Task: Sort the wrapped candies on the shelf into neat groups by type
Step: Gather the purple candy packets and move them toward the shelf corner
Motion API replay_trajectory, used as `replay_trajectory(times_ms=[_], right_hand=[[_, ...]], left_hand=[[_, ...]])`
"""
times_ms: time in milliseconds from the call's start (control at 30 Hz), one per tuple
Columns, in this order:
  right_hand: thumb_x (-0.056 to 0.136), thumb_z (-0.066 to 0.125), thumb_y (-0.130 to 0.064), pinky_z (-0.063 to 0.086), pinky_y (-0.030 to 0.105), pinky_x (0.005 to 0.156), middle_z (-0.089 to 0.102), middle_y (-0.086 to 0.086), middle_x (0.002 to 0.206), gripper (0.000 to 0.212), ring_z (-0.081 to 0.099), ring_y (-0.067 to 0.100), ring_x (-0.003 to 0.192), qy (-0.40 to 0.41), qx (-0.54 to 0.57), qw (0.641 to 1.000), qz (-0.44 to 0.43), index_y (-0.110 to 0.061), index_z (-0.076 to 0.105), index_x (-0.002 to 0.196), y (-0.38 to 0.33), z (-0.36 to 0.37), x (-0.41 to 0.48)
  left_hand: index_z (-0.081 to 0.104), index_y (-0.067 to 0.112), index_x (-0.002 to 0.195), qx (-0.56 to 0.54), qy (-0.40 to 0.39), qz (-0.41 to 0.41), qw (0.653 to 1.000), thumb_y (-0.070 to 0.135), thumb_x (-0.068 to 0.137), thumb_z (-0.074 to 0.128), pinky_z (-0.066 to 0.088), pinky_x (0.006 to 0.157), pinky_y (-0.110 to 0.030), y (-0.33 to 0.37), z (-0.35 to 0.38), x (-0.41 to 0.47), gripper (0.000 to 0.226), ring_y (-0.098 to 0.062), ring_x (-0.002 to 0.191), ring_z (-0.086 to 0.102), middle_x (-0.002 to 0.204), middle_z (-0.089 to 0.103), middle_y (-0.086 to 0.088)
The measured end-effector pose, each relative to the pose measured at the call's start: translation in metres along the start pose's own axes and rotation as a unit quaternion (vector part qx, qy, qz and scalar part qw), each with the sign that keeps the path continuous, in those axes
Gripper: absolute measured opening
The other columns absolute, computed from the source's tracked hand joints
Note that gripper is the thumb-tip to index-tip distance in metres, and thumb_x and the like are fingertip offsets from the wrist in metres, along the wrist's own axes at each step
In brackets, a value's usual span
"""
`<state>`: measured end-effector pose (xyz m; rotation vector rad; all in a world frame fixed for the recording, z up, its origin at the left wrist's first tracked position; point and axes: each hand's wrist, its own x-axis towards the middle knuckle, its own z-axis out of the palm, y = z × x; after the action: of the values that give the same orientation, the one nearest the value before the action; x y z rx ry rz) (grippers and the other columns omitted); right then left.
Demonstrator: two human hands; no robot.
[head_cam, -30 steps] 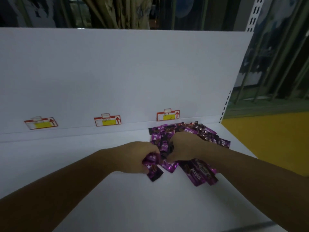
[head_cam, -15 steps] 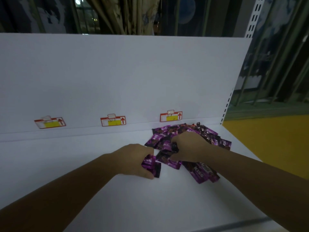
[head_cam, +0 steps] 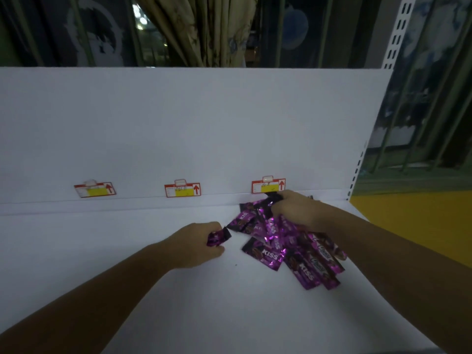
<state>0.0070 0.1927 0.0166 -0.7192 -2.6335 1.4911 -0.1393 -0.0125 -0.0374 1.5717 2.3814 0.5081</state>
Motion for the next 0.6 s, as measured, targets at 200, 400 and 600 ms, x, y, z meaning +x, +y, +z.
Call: replay_trajectory(times_ms=[200,400,600], right_hand=[[0.085,0.042,0.000,0.031,0.015,0.037,0.051,-0.003,0.056,0.026,0.044,0.003,0.039,0.055,-0.017,0.993,-0.101,-0.019,0.053,0.072,-0.007,0.034,0.027],[0.084,0.061,-0.033,0.039,0.017,0.046,0.056,-0.003,0.057,0.025,0.051,0.004,0.044,-0.005,-0.052,0.980,-0.190,-0.018,0.054,0.065,-0.031,0.092,0.043],[0.069,0.065,-0.059,0.034,0.023,0.060,0.051,-0.014,0.074,0.036,0.051,0.007,0.071,-0.099,-0.215,0.919,-0.316,-0.027,0.050,0.079,-0.066,0.169,0.024]], left_hand=[[0.055,0.019,0.090,-0.024,0.084,-0.151,0.985,0.021,0.079,0.057,0.046,0.070,-0.034,-0.008,-0.018,-0.030,0.011,-0.019,0.078,0.056,0.085,0.061,-0.003],[0.052,0.020,0.101,0.015,0.155,-0.257,0.954,0.017,0.080,0.058,0.039,0.062,-0.025,-0.018,-0.026,-0.097,0.022,-0.018,0.079,0.054,0.089,0.056,0.002],[0.053,0.025,0.108,0.051,0.201,-0.344,0.916,0.018,0.079,0.059,0.034,0.067,-0.022,-0.017,-0.032,-0.182,0.029,-0.013,0.083,0.049,0.096,0.056,0.005]])
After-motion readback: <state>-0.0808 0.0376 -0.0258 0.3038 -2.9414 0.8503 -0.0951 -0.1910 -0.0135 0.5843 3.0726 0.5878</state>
